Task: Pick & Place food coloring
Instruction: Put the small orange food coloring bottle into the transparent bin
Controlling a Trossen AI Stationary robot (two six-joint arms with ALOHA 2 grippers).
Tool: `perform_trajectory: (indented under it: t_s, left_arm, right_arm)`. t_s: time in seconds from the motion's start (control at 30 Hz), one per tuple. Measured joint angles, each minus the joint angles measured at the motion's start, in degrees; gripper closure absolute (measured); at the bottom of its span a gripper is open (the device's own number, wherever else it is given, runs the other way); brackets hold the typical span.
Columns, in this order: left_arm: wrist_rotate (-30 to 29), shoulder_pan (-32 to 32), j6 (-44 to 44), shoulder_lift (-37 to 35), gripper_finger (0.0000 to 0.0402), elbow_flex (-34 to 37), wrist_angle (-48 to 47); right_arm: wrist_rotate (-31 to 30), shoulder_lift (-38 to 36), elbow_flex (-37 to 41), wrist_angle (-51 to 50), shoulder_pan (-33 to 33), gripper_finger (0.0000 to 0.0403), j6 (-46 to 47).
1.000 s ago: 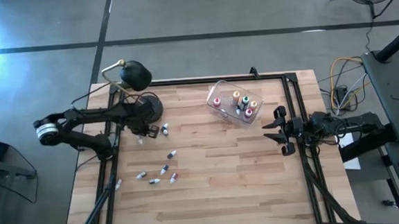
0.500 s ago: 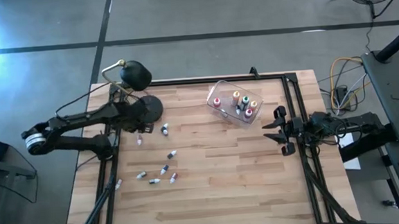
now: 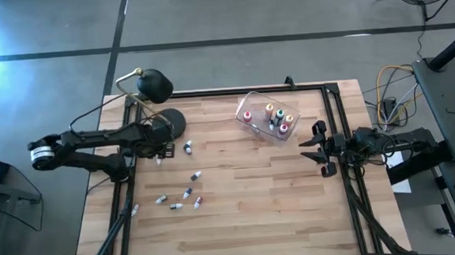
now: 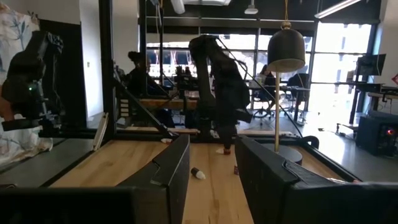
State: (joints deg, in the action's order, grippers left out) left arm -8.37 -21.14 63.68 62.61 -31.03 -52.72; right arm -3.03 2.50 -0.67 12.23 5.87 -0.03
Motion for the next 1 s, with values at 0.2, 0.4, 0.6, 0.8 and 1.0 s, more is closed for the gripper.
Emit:
perform_trajectory:
  t_s: [0.2, 0.4, 0.6, 0.8, 1.0]
  left_arm:
    - [1.9, 0.5, 1.0, 2.9, 0.023, 3.8, 7.9]
    - [2.0, 0.6, 0.8, 5.6, 0.0263, 2.8, 8.1]
    - [3.0, 0.6, -2.0, 6.0, 0.0353, 1.6, 9.0]
    - [6.2, 0.9, -2.2, 3.2, 0.0376, -4.2, 14.2]
    - [1.9, 3.1, -13.6, 0.0, 0.0353, -12.6, 40.0]
  right_arm:
    - [0.0, 0.0, 0.0, 0.0, 0.0, 0.028, 0.0]
    - [0.0, 0.0, 0.0, 0.0, 0.0, 0.028, 0.0]
    - [0.0, 0.0, 0.0, 0.0, 0.0, 0.028, 0.0]
    - [0.0, 0.1, 0.0, 0.0, 0.0, 0.028, 0.0]
    - [0.0, 0.1, 0.0, 0.0, 0.0, 0.028, 0.0]
